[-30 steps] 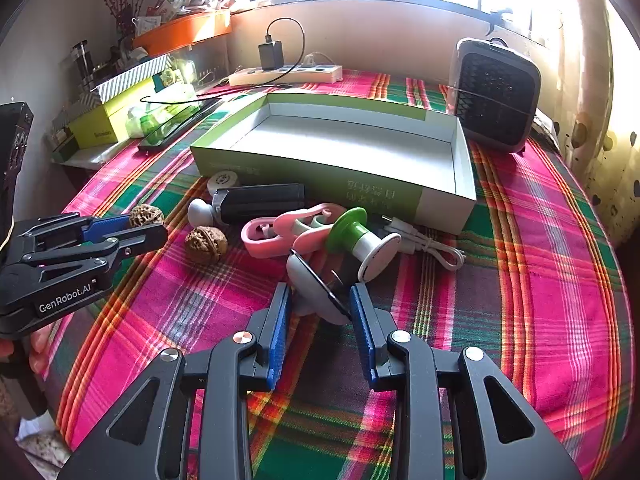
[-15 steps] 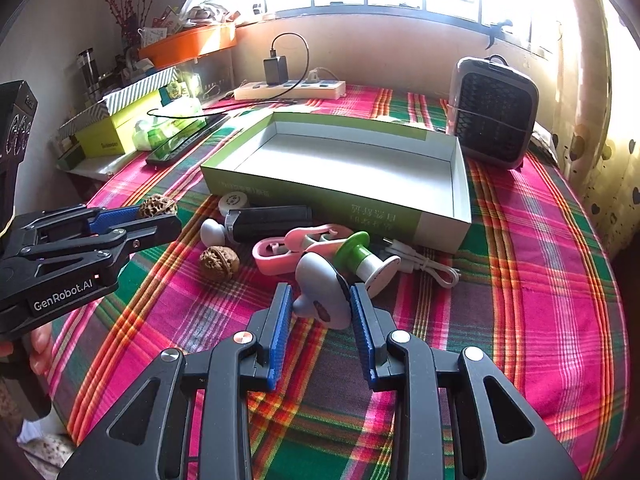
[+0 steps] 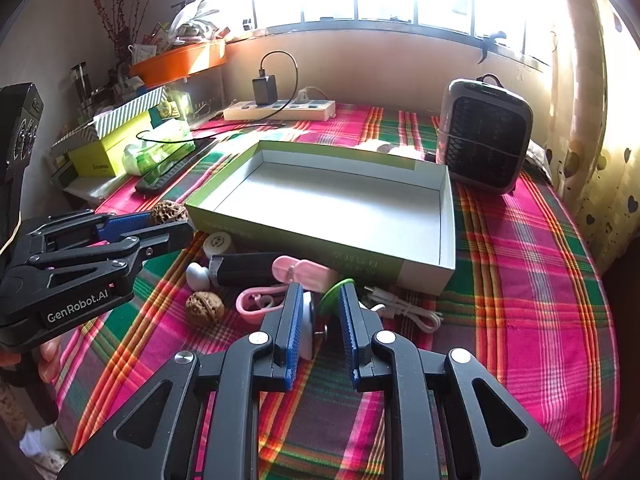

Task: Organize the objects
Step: 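Lift the walnut with the left gripper while the right gripper grasps the black disc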

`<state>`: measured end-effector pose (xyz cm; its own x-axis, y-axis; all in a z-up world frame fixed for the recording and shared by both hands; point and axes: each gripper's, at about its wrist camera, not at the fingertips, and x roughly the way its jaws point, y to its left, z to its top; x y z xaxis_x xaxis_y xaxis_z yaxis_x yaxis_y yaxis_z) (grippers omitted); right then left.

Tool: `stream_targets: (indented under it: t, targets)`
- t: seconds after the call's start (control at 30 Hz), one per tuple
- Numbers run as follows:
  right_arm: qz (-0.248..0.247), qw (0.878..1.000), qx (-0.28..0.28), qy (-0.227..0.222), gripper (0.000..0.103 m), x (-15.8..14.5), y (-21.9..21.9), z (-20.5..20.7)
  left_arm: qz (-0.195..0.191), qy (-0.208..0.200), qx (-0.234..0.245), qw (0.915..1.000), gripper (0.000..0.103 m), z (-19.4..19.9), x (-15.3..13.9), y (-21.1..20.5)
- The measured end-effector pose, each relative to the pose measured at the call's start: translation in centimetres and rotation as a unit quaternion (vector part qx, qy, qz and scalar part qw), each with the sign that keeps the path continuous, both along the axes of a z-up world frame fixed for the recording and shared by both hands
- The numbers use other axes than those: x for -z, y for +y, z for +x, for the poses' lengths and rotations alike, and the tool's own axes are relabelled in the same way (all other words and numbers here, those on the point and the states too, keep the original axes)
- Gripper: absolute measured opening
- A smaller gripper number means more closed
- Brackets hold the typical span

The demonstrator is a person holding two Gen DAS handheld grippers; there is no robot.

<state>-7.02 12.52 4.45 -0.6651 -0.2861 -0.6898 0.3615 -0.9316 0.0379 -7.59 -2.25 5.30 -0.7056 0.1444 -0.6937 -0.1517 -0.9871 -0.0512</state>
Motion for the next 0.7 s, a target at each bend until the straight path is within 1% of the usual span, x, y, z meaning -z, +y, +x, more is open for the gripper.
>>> stream_targets:
  t: [0.17,0.3,0.4,0.47,0.53,0.6,0.67,0.7]
  targets:
    - [-0.009,1.000,0.002,-0.007,0.020,0.3,0.7,0.0,0.005,-0.004,0.001,1.0000,0.027,-0.4,0.2,0.0]
    - [-0.020,1.000,0.007,-0.022,0.020,0.6,2.0,0.2,0.005,-0.008,0.001,1.0000,0.027,-0.4,0.4,-0.1]
    - [-0.040,0.999,-0.010,-0.031,0.020,0.7,2.3,0.9,0.009,-0.009,0.000,0.9999,0.027,-0.2,0.6,-0.4]
    - [-0.052,0.997,-0.033,-0.041,0.020,1.0,1.8,1.2,0.009,-0.010,-0.002,0.9999,0.027,-0.2,0.7,-0.5]
    - [-0.065,0.996,-0.041,-0.054,0.021,1.4,1.3,1.3,0.009,-0.012,-0.003,0.9999,0.027,-0.2,0.7,-0.5]
    - [-0.087,0.992,-0.050,-0.073,0.025,1.9,1.0,1.2,0.008,-0.011,-0.003,0.9999,0.027,-0.1,0.7,-0.5]
    - [-0.106,0.989,-0.059,-0.090,0.040,2.4,0.5,1.2,0.008,-0.012,-0.004,0.9999,0.027,0.0,0.8,-0.6]
    - [-0.107,0.988,-0.066,-0.093,0.042,2.5,0.1,1.3,0.009,-0.013,-0.004,0.9999,0.027,0.0,0.8,-0.6]
